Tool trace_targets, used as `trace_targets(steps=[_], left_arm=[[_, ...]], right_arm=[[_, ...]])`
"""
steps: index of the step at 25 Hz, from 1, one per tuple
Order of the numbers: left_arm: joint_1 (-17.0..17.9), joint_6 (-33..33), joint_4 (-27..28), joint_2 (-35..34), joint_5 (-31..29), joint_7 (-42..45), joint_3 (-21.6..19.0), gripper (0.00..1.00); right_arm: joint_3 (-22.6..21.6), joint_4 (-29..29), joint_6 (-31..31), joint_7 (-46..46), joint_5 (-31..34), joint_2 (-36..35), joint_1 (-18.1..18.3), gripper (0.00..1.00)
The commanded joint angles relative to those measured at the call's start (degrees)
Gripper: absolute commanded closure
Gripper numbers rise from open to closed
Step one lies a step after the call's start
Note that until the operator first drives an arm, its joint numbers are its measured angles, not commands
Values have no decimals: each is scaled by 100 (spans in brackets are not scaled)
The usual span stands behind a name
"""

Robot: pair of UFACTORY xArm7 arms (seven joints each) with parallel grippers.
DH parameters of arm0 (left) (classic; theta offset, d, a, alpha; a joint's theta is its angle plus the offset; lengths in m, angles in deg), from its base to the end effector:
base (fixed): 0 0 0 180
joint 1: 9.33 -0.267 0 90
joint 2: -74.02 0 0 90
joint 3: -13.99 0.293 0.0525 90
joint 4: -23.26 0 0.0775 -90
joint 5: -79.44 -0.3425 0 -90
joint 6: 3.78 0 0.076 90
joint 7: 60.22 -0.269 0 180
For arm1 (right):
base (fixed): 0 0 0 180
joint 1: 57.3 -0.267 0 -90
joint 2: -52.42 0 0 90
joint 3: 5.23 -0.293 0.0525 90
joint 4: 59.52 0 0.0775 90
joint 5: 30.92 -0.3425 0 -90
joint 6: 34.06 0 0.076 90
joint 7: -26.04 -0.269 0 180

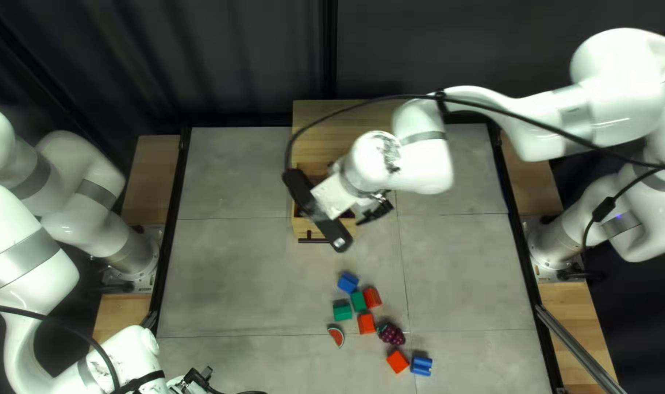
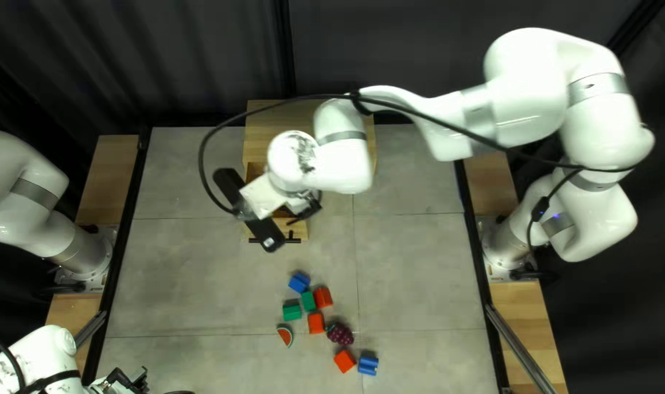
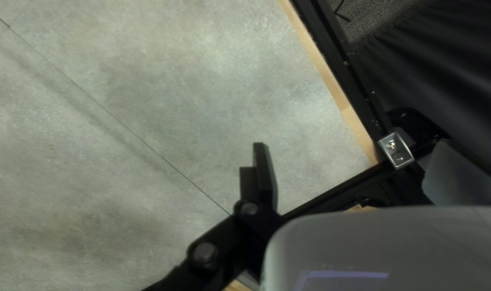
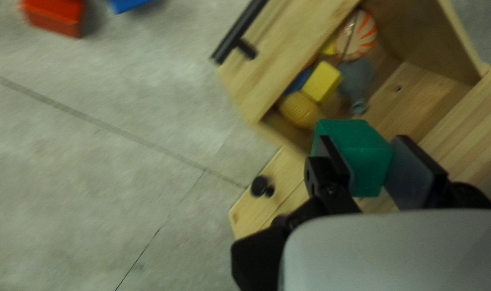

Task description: Open drawers and place objects into drawer and close

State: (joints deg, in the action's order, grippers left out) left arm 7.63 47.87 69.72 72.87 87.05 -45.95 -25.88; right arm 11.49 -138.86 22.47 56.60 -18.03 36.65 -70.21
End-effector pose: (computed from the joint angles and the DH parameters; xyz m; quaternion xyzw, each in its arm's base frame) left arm 0.2073 -0.3531 0.1125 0.9451 -0.3215 -0.0559 0.0142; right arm 0.5791 -0.0781 0.2079 0.9452 0.2897 0.0219 0.1491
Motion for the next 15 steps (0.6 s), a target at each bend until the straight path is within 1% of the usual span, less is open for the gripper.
trace_targets(steps=[1, 3, 5, 7, 8, 10, 11, 13, 14, 15], left_arm=[[0, 0, 0, 0, 0, 0, 0, 0], [0, 0, 0, 0, 0, 0, 0, 0], [0, 0, 0, 0, 0, 0, 0, 0], [0, 0, 0, 0, 0, 0, 0, 0], [0, 0, 0, 0, 0, 0, 0, 0], [0, 0, 0, 0, 0, 0, 0, 0], [0, 0, 0, 0, 0, 0, 0, 0], [0, 0, 0, 0, 0, 0, 0, 0], [0, 0, 0, 0, 0, 0, 0, 0], [0, 0, 0, 0, 0, 0, 0, 0]], right_arm=[[-80, 207, 163, -510, 33, 235, -229, 0], [-179, 364, 351, -829, 48, 420, -400, 0], [-342, 452, 676, -1281, -71, 507, -628, 0], [-533, 545, 1075, -1929, -382, 461, -869, 0], [-641, 784, 1115, -2337, -594, 543, -1003, 0], [-777, 1114, 1130, -2897, -918, 676, -1156, 0], [-877, 1429, 1047, -3373, -1122, 829, -1288, 0], [-994, 1829, 892, -3947, -1330, 1066, -1429, 0], [-1093, 2116, 786, -4420, -1441, 1278, -1543, 0], [-1148, 2238, 752, -4665, -1477, 1381, -1601, 0]])
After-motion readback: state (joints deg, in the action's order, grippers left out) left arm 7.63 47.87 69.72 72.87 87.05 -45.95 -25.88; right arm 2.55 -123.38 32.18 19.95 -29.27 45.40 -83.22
